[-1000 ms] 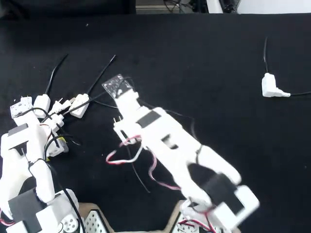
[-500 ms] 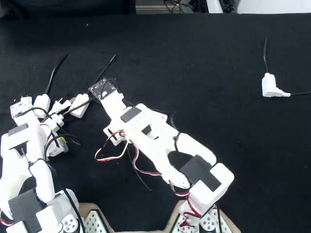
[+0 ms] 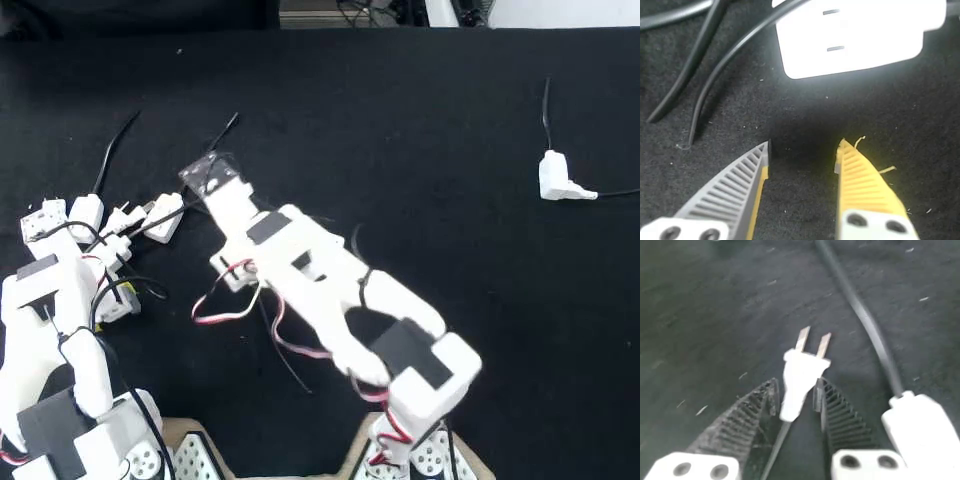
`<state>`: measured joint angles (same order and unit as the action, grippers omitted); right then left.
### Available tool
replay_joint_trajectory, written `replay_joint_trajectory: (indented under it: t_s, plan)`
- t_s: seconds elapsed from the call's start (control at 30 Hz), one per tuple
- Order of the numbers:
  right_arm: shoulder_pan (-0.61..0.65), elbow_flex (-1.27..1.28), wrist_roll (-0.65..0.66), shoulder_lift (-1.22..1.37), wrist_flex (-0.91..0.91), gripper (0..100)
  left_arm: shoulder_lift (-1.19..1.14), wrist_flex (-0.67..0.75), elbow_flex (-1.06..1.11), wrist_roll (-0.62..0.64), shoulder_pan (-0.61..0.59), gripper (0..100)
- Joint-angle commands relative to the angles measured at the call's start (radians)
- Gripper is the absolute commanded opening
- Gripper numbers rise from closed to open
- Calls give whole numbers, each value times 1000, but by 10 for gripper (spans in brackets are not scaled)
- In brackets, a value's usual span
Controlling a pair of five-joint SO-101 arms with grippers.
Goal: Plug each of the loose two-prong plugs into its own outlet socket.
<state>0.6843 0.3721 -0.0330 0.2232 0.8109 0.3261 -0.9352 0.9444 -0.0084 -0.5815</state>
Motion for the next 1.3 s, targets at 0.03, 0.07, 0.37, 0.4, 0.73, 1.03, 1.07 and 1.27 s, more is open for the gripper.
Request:
replay_joint_trajectory:
  t_s: [0.03, 0.07, 0.37, 0.4, 0.73, 1.03, 1.07, 1.27]
  plan:
    - [-29, -51, 2, 50, -60, 114, 21, 9, 1, 9, 15, 220]
    - [-26, -51, 2, 54, -58, 114, 21, 9, 1, 9, 15, 220]
    - [54, -51, -2, 56, -23, 101, 23, 9, 1, 9, 15, 220]
    - [54, -51, -3, 56, -26, 77, 23, 9, 1, 9, 15, 220]
    - [-14, -139, 5, 27, 224, 11, 21, 9, 1, 9, 15, 220]
    - [-259, -183, 91, -415, 529, 11, 21, 9, 1, 9, 15, 220]
    - [-310, -179, 123, -461, 545, 11, 21, 9, 1, 9, 15, 220]
    - [-694, -151, 382, -526, 540, 11, 23, 9, 1, 9, 15, 220]
